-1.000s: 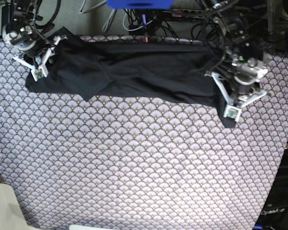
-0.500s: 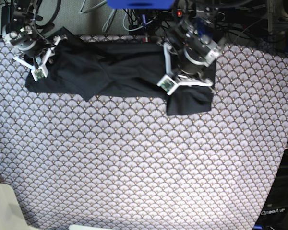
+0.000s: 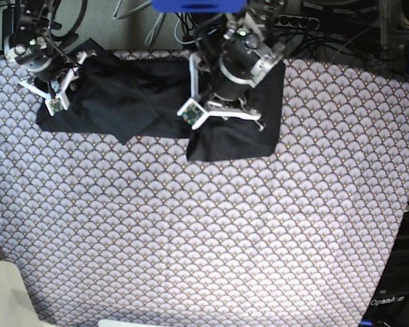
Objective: Fold the T-shirt properly
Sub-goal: 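Grasp the strip's end with the left gripper and carry it toward the middle, then lower the folded end onto the strip's middle with the left gripper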
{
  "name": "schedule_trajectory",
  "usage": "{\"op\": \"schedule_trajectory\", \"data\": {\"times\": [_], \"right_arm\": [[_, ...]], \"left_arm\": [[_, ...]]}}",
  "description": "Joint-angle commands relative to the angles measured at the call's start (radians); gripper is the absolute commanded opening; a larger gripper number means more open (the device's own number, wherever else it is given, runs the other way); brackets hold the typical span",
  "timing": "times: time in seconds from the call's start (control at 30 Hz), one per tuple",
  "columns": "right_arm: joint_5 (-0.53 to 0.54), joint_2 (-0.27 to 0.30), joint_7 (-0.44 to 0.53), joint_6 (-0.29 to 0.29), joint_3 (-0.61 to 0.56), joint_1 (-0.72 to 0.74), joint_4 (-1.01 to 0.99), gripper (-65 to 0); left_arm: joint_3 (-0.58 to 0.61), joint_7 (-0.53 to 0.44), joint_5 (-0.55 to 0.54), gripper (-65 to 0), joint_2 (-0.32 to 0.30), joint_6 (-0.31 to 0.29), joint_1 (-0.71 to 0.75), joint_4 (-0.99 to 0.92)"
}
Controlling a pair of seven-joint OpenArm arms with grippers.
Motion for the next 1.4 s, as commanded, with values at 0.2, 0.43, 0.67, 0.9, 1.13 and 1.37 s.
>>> {"op": "schedule_trajectory", "data": {"times": [0.2,0.43,0.67,0.9,1.13,1.37], "right_arm": [[0.014,0.002,0.003,-0.001,-0.005,-0.003,0.009,-47.2],[0.014,0.002,0.003,-0.001,-0.005,-0.005,0.009,-47.2],[0.014,0.002,0.003,-0.001,-0.017,-0.005,0.009,-47.2],[0.014,0.002,0.002,-0.001,-0.031,-0.008,0.009,-47.2],[0.014,0.002,0.002,-0.001,-0.031,-0.008,0.009,-47.2],[0.014,0.002,0.002,-0.001,-0.031,-0.009,0.009,-47.2]], "left_arm": [[0.196,-0.011,-0.006,-65.0,0.005,0.186,-0.003,0.011],[0.319,-0.01,-0.017,-65.0,-0.058,0.403,-0.034,-0.018],[0.341,-0.01,-0.08,-65.0,-0.07,0.409,-0.074,-0.019],[0.41,-0.008,-0.137,-65.0,-0.11,0.412,-0.123,-0.032],[0.41,-0.008,-0.135,-64.9,-0.111,0.412,-0.123,-0.033],[0.419,-0.021,-0.144,-43.6,-0.145,0.401,-0.115,-0.033]]}}
